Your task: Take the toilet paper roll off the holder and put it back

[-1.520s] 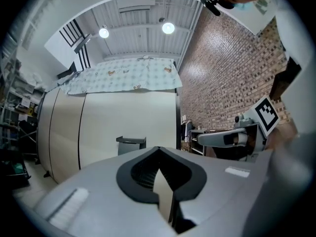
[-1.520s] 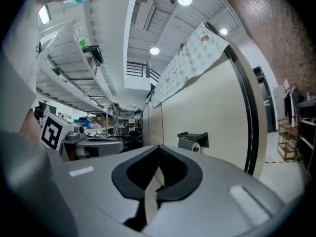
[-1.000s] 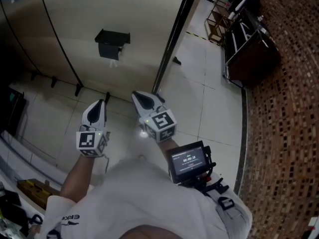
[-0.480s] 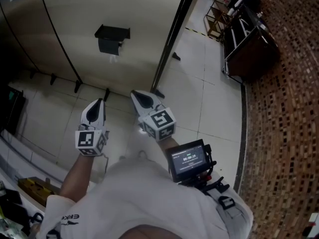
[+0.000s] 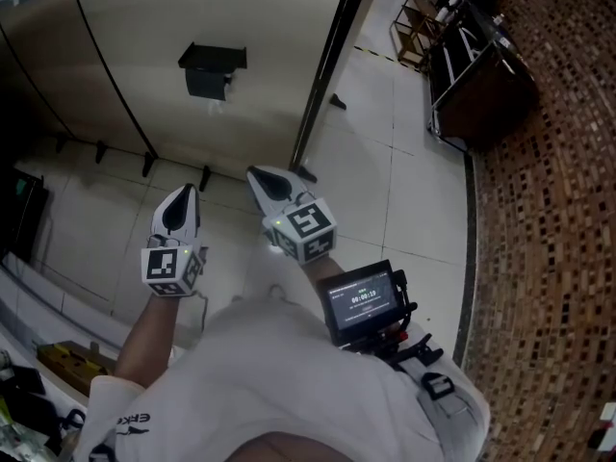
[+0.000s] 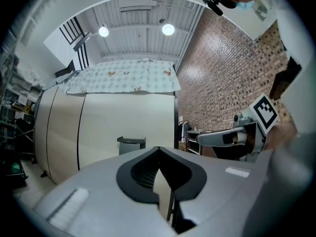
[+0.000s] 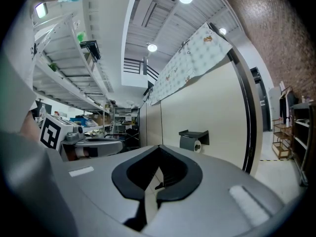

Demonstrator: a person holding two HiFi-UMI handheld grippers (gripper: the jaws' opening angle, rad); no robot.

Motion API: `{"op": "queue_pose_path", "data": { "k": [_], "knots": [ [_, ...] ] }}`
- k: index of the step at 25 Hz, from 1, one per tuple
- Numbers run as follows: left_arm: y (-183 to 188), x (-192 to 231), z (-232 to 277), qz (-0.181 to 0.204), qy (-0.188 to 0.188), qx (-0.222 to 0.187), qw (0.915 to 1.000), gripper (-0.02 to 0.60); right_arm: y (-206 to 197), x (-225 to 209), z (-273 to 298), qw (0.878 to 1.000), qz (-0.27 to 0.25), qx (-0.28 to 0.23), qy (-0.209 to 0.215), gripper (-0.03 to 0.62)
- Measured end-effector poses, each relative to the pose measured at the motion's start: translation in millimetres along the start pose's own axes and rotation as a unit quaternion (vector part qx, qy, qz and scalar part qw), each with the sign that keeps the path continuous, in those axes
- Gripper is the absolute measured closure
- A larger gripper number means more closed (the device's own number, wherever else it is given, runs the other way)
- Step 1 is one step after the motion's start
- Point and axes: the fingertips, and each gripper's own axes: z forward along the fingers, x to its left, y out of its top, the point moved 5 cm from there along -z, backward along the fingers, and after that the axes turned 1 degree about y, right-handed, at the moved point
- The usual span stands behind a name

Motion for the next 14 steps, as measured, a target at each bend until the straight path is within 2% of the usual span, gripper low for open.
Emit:
{"op": "queue_pose_path", "data": {
  "k": [14],
  "knots": [
    [-5.6, 5.9, 3.9, -0.003, -0.001, 0.004, 1.0000, 0.580, -6.4, -1.2, 8.2, 1.000, 0.001, 0.004, 0.004, 0.582]
  ]
}}
